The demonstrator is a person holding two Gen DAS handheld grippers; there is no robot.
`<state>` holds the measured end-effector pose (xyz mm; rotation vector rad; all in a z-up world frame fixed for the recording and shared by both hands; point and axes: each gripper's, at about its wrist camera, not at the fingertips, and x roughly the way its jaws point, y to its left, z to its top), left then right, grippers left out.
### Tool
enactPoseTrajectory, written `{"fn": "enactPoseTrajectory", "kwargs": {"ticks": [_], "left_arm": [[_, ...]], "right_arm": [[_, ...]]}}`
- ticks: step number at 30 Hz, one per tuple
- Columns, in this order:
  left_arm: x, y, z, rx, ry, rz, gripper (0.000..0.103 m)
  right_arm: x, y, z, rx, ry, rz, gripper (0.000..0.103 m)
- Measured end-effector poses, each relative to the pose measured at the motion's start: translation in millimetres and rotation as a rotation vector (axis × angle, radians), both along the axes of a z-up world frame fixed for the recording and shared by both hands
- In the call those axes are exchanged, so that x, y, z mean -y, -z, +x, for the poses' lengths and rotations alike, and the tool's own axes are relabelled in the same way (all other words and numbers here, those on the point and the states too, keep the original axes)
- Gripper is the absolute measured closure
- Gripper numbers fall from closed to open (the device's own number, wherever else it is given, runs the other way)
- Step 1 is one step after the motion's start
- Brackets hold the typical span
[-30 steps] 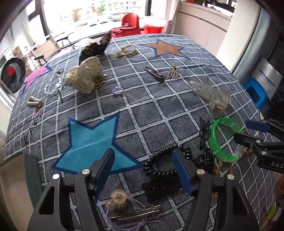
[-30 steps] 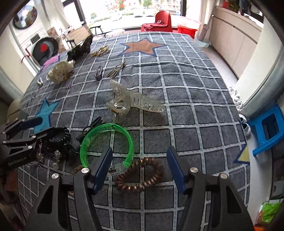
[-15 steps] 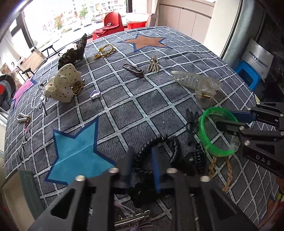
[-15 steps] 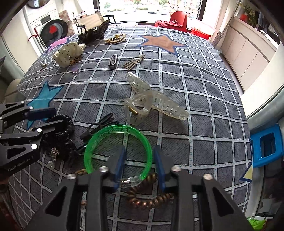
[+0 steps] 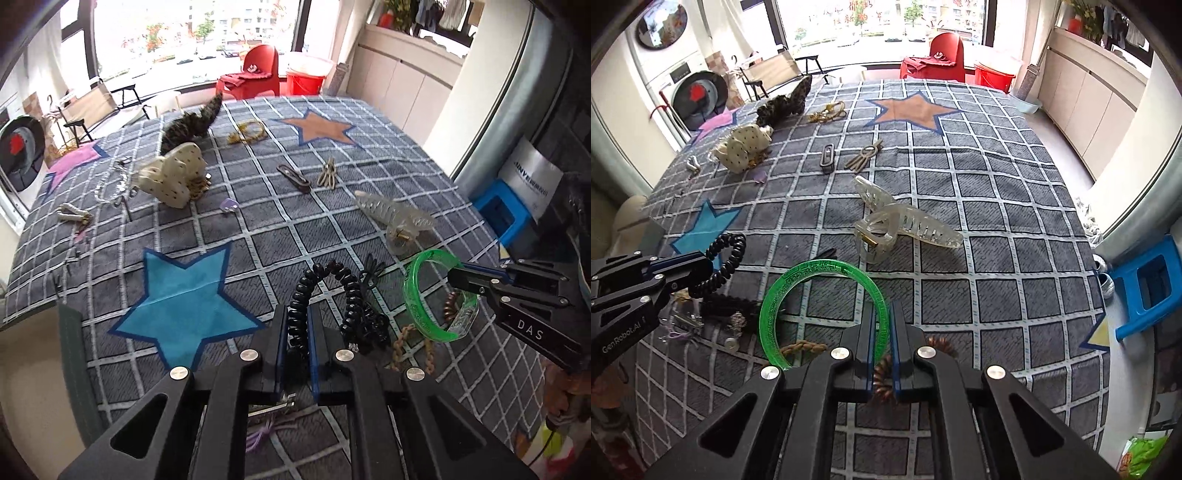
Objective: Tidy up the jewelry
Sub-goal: 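Carry both items to the beige tray and open both tools to release them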
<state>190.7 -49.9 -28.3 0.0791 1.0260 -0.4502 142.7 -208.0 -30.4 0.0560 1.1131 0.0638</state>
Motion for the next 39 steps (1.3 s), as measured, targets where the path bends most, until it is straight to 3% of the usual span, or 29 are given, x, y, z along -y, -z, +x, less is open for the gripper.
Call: {"fn": "enactPoseTrajectory", "kwargs": {"ticks": [7,17,24,29,39], "left_arm": [[-47.3,-36.9,-31.7,0.081,-0.092,-0.039,0.091],[-169.4,-54.7,-67.2,0.142,-0.35,-0.067,0.091],[-250.0,-28.1,-69.3,0.107,-0.536,0.004,0.091],[-276.4,1.7,-53.1,0.046,-0.61,0.035,0.091],[-288.6,39.7,-28.8,-0.045,-0.649,0.103,0.091]], "right_arm": [[-37.2,-30.8,-11.1,0.039,-0.054,0.006,0.095],[-152.6,-57.7,-4.1,0.069,-0.233,-0.003,0.095],[-252.9,-48.4,14.5,0.051,-0.371,0.033,0.095],[-309.8,-27.7,33.7,0.021,-0.417,0.043,0.095],[-352.6,11.2,66.6,-0.013,-0.416,-0.018,0.096]]}}
